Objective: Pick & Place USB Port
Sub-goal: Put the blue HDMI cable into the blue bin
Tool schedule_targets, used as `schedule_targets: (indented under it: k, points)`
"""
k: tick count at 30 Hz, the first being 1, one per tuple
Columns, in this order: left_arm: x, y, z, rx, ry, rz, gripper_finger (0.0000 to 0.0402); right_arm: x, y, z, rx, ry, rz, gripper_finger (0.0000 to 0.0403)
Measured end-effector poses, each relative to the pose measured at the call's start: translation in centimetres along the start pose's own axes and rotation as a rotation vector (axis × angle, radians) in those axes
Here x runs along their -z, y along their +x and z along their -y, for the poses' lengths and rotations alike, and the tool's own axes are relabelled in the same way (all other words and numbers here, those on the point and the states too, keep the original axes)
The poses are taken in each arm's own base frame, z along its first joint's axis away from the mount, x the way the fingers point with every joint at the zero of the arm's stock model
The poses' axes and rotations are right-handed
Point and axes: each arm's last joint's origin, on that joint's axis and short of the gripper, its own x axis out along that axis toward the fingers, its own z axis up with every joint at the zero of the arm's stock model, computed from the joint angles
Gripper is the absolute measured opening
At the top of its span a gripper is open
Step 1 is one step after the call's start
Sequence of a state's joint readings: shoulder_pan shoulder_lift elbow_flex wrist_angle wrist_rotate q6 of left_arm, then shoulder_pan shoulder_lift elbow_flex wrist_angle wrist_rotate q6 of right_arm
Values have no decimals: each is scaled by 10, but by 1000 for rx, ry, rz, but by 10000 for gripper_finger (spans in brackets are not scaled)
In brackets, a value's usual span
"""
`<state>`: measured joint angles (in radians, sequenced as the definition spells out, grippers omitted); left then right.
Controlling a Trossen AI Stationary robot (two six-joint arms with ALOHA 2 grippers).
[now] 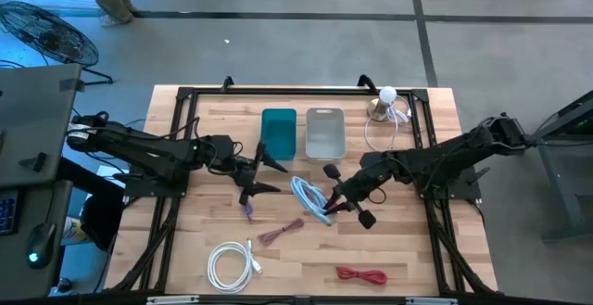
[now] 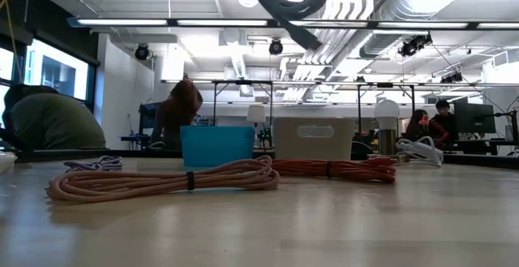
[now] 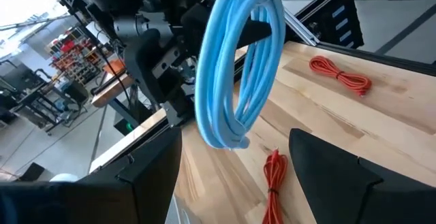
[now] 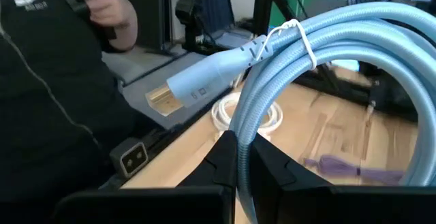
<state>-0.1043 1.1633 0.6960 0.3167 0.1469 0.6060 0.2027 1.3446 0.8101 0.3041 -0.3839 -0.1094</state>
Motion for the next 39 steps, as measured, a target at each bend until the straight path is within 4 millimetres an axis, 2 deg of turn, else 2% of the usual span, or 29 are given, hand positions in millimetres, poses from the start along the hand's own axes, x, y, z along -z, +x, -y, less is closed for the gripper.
schedule_targets:
  k: [7,18,28,31,34,39]
  points:
    - [0,0,0,-2,1,4,266,2,10,16,-23,9,5,10]
    - [0,0,0,-1,0,1,266,-18,35,31,-62,-39,-71,10]
    - [0,0,0,7,18,8,261,-20,33,43,-26,-43,-70,10]
    - [0,0,-1,-24,43,-14,232,-19,32,45,-15,-41,-71,10]
    - [0,0,-1,-26,62,-16,180,-19,32,45,-15,-42,-71,10]
    - [1,0,-1,-36,106,-27,49,-19,31,46,-15,-41,-71,10]
